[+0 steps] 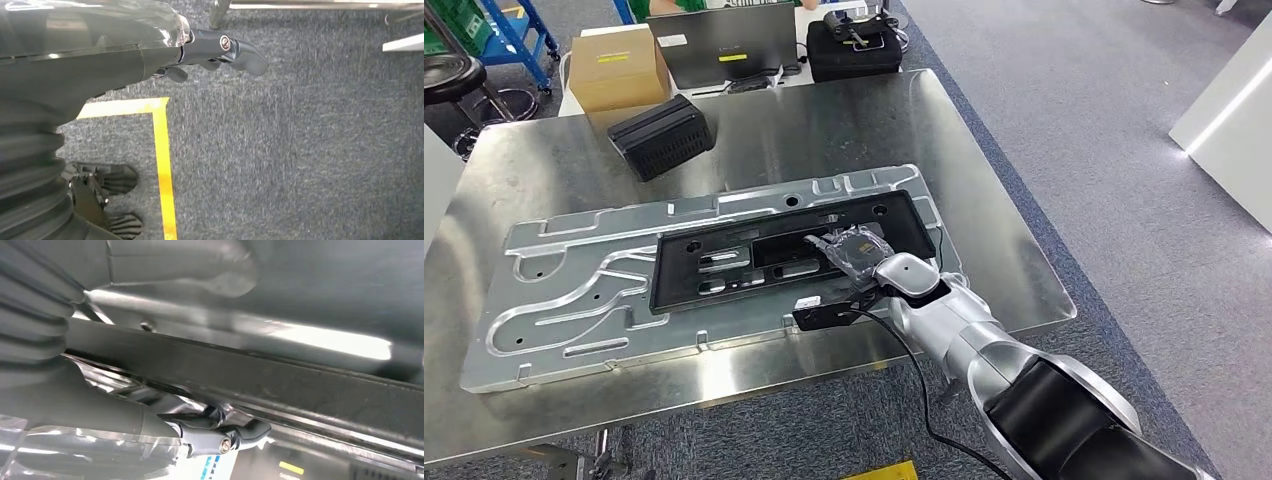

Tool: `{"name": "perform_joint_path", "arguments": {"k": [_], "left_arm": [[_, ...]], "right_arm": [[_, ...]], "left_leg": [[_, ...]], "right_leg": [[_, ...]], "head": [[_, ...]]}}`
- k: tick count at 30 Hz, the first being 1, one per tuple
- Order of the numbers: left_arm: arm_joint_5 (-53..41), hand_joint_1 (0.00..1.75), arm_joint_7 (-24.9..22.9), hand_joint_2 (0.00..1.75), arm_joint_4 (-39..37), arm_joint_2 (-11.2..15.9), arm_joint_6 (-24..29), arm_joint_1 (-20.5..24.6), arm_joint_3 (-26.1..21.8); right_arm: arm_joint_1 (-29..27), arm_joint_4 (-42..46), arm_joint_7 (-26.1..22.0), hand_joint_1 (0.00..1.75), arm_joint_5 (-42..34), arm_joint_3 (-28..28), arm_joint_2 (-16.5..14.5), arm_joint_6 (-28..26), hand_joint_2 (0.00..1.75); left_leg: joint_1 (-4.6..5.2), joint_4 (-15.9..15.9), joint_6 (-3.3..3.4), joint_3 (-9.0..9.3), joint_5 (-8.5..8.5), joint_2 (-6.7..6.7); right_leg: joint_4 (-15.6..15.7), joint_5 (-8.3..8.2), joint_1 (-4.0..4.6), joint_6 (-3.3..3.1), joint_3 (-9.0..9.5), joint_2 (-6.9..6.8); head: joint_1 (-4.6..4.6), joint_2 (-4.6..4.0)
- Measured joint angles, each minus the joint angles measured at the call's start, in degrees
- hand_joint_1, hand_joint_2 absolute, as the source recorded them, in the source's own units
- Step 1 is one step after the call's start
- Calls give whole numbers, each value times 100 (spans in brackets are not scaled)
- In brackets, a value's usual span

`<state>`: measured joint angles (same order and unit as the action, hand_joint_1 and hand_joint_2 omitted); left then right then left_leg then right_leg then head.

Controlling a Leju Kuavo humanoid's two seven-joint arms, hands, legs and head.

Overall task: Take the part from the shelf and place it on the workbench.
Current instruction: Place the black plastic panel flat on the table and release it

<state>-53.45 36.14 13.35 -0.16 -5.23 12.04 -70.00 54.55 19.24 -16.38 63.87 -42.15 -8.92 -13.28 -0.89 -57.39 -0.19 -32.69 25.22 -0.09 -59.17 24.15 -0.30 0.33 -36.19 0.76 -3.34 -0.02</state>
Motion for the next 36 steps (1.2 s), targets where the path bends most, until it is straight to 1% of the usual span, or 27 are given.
{"name": "perform_joint_path", "arguments": {"k": [1, 2, 4, 5, 6, 7, 9, 10, 11, 14, 15, 16, 17, 19, 20, 21, 22, 24, 25, 26, 27, 29, 31, 32, 34, 35, 36], "left_arm": [[5, 0, 14, 0, 0, -1, 0, 3, 9], [9, 0, 27, 0, 0, -1, -1, 4, 19], [14, 0, 46, 0, 0, -1, 5, -4, 34], [16, 0, 50, 0, 0, -1, 13, -14, 39], [25, 0, 51, 0, 0, -1, 21, -25, 45], [38, 0, 51, 0, 0, -1, 28, -36, 57], [64, 0, 55, 0, 0, -4, 28, -50, 90], [73, 0, 58, 0, 0, -7, 25, -53, 105], [77, 0, 62, 0, 0, -10, 21, -55, 114], [87, 0, 73, 0, -1, -17, 16, -72, 123], [100, 0, 75, 0, -1, -22, 15, -78, 125], [120, 0, 76, 0, -2, -26, 14, -81, 126], [151, 0, 80, 0, -2, -29, 13, -85, 126], [222, 0, 94, 0, -2, -33, 7, -109, 126], [262, 0, 109, 0, -2, -36, 3, -136, 126], [299, 0, 128, 0, -2, -38, -1, -169, 126], [338, 0, 151, 0, -2, -39, -3, -201, 125], [414, 0, 192, 0, -1, -33, -4, -255, 122], [455, 0, 210, 0, -1, -29, -8, -278, 120], [495, 0, 231, 0, -2, -26, -13, -307, 116], [533, 0, 250, 0, -2, -24, -24, -345, 112], [605, 0, 282, 0, -2, -22, -75, -452, 96], [666, 0, 292, 0, -2, -22, -173, -558, 72], [694, 0, 294, 0, -1, -22, -223, -600, 58], [727, 0, 296, 0, 0, -23, -292, -673, 23], [739, 0, 296, 0, 0, -23, -311, -707, 4], [754, 0, 296, 0, 0, -23, -328, -731, -11]], "right_arm": [[-8, -2, 8, 0, 0, 16, 5, -6, 0], [-22, -5, 14, 0, 0, 29, 10, -14, 0], [-64, -11, 22, 0, -15, 58, 21, -86, 0], [-89, -12, 16, 0, -36, 83, 27, -170, 0], [-112, -9, 1, 0, -72, 118, 32, -292, 0], [-128, 4, -32, 0, -123, 163, 37, -457, 0], [-133, 78, -136, 0, -251, 288, 55, -871, 0], [-121, 132, -189, 0, -310, 359, 66, -1064, 0], [-108, 186, -231, 0, -350, 421, 75, -1202, 0], [-89, 290, -295, 0, -401, 536, 99, -1355, 0], [-90, 343, -337, 0, -431, 572, 105, -1449, 0], [-92, 419, -406, 0, -481, 616, 108, -1601, 0], [-96, 513, -496, 0, -544, 667, 108, -1784, 0], [-136, 770, -682, 0, -704, 788, 125, -2126, 0], [-185, 945, -754, 0, -792, 858, 148, -2227, 0], [-255, 1156, -809, 0, -884, 929, 182, -2297, 0], [-337, 1420, -852, 0, -982, 1005, 230, -2350, 0], [-520, 2075, -910, 0, -1215, 1177, 371, -2440, 0], [-617, 2464, -936, 0, -1382, 1280, 470, -2472, 0], [-731, 2873, -979, 0, -1603, 1395, 586, -2485, 0], [-875, 3286, -1043, 0, -1880, 1516, 710, -2478, 0], [-1254, 4208, -1271, 0, -2636, 1808, 999, -2411, 0], [-1682, 5118, -1559, 0, -3444, 2155, 1295, -2312, 0], [-1893, 5528, -1687, 0, -3771, 2343, 1432, -2255, 0], [-2301, 6229, -1855, 0, -4173, 2721, 1670, -2141, 0], [-2477, 6499, -1900, 0, -4268, 2883, 1766, -2099, 0], [-2633, 6736, -1929, 0, -4339, 3026, 1849, -2077, 0]], "left_leg": [[-10, 22, 38, 1, -24, 7], [-11, 31, 65, -6, -41, 14], [1, 28, 90, -35, -54, 13], [6, 25, 94, -45, -57, 12], [10, 20, 95, -50, -57, 9], [12, 11, 91, -51, -55, 4], [21, -22, 65, -59, -37, -6], [31, -43, 43, -72, -26, -9], [40, -57, 18, -86, -20, -12], [40, -51, -69, -106, -18, -15], [34, -93, -103, -125, 24, -14], [28, -229, -135, -184, 121, -12], [19, -491, -165, -299, 277, -10], [8, -1270, -215, -648, 637, -8], [3, -1585, -231, -799, 733, -8], [-1, -1694, -241, -860, 713, -7], [-8, -1576, -244, -816, 587, -7], [-23, -812, -233, -472, 183, -2], [-15, -446, -212, -299, 53, -3], [-5, -194, -178, -180, -18, -7], [10, -89, -140, -129, -17, -15], [21, -71, -47, -118, -16, -36], [9, -36, 46, -101, -34, -42], [4, -19, 88, -93, -41, -43], [18, -18, 141, -95, -34, -45], [28, -20, 151, -96, -29, -45], [37, -22, 156, -96, -26, -43]], "right_leg": [[-169, 121, -1, 22, -72, -7], [-468, 304, -6, 36, -204, -16], [-1251, 677, -6, 53, -563, -22], [-1521, 758, -7, 56, -685, -25], [-1575, 724, -7, 53, -703, -29], [-1379, 583, -7, 41, -596, -32], [-571, 222, 1, -3, -175, -34], [-234, 111, 9, -26, -12, -34], [-37, 67, 18, -45, 80, -33], [55, 56, 29, -112, 98, -36], [82, 41, 19, -142, 107, -41], [109, 25, 5, -170, 115, -45], [127, 16, -8, -190, 122, -50], [130, 17, -7, -207, 123, -53], [128, 20, -6, -209, 125, -54], [125, 23, -6, -206, 127, -54], [120, 28, -8, -200, 131, -53], [97, 53, -13, -167, 140, -53], [80, 68, -8, -141, 135, -55], [70, 76, 0, -110, 131, -60], [68, 81, 7, -80, 127, -67], [79, 89, 12, -10, 138, -85], [-59, 217, 0, 56, 96, -87], [-293, 369, -5, 81, -7, -82], [-1068, 757, -7, 105, -375, -75], [-1418, 883, -8, 111, -552, -74], [-1593, 905, -8, 111, -648, -74]], "head": [[0, 0], [0, 0], [0, 0], [0, 0], [0, 0], [0, 0], [0, 0], [-1, 0], [-1, 0], [0, 0], [0, 0], [0, 0], [0, 0], [0, 0], [0, 0], [0, 0], [0, 0], [0, 0], [0, 0], [0, 0], [0, 0], [0, 0], [0, 0], [0, 0], [0, 0], [0, 0], [0, 0]]}}
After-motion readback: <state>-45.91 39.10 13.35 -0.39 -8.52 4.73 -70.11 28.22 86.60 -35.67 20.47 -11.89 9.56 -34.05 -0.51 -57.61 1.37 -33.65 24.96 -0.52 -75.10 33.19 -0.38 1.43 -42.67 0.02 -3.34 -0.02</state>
